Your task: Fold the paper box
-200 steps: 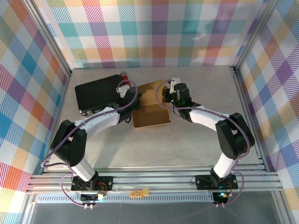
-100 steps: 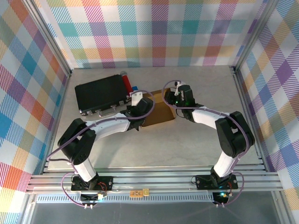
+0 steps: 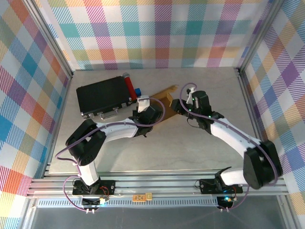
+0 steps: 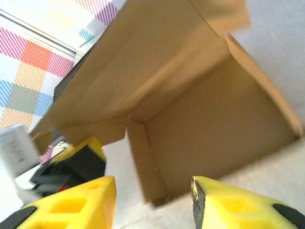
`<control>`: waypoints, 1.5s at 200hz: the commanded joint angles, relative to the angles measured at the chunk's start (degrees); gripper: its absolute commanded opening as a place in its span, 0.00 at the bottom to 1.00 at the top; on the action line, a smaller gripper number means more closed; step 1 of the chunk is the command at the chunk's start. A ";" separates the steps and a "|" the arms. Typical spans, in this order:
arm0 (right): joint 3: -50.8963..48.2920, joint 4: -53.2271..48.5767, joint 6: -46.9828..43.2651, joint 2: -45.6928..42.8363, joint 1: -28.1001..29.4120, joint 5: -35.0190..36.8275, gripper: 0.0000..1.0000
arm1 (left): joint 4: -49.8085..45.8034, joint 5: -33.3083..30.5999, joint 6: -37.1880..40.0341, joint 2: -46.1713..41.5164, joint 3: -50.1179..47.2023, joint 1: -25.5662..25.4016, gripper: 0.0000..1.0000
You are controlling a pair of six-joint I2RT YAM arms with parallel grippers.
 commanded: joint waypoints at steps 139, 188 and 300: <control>44.59 -34.14 10.13 19.02 -15.30 -4.67 0.54 | 9.19 2.76 10.04 -3.62 -6.60 -1.46 0.00; 67.06 -51.82 0.78 43.42 -20.86 -24.17 0.57 | 9.57 12.02 14.46 -10.38 -10.70 0.21 0.00; 45.00 -45.82 11.26 36.37 -16.41 -32.47 0.52 | 5.29 19.09 14.87 -13.70 -9.52 3.85 0.00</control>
